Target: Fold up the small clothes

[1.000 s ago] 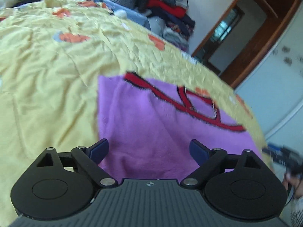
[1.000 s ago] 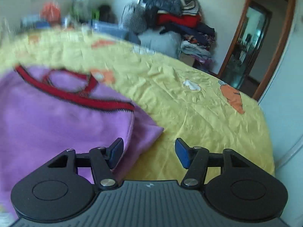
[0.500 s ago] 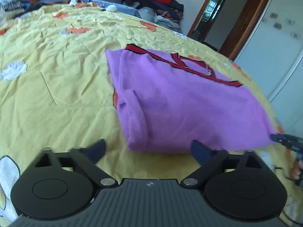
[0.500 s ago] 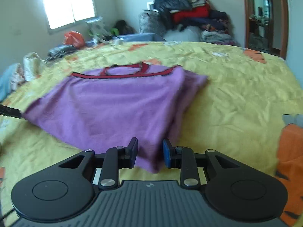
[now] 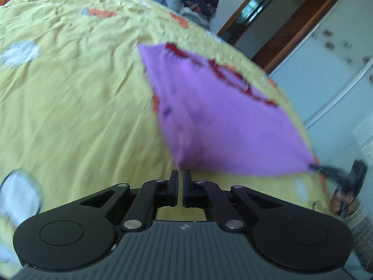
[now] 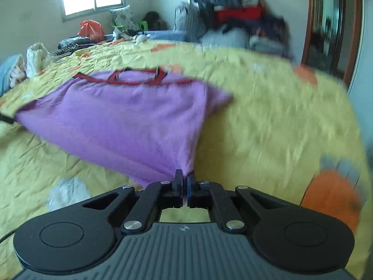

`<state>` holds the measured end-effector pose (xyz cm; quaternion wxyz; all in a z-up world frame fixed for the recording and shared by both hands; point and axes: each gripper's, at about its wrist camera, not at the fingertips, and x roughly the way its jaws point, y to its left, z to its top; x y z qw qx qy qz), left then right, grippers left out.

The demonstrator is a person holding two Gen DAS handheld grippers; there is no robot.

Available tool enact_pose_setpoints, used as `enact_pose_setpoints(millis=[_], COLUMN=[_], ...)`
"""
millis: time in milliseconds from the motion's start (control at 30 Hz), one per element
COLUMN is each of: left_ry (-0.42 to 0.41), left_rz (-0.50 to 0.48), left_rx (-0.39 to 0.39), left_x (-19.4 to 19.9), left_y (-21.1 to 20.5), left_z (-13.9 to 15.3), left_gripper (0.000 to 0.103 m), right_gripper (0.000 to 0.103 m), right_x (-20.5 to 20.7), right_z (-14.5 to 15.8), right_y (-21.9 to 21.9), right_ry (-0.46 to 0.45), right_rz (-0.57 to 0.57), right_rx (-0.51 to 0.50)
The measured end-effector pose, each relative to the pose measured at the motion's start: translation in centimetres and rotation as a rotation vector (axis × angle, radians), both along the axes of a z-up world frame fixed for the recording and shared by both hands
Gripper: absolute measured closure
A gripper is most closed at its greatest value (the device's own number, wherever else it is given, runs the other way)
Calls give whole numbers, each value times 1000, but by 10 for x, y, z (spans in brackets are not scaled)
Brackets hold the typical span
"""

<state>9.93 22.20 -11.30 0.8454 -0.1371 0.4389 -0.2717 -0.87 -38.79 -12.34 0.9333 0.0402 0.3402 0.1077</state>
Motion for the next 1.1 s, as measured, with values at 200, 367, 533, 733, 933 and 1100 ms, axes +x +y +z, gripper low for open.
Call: enact_pose_setpoints(millis=[200, 367, 533, 733, 933, 1100], left_ry=[-39, -95, -9, -89, 0, 42], left_rz=[9, 70, 11, -71, -193, -98], left_rx=[-55, -35, -33, -304, -188, -146], left_x=[-7, 16, 41, 38, 29, 23], left_y=[16, -15, -44, -4, 14, 45], left_z=[9, 13, -1, 27, 16, -3], left_gripper=[91, 4, 96, 100, 102, 103], right_gripper=[94, 21, 58, 91, 92, 72], right_x=[-10, 3, 12, 2, -4, -10], right_z=[0, -14, -19, 10, -2, -11], right_y=[-16, -9, 13, 3, -2, -13], right_ry=[-18, -8, -15, -133, -46, -11], right_rz=[-90, -67, 42, 94, 116, 71], right_rx=[132, 205, 183, 291, 169, 212])
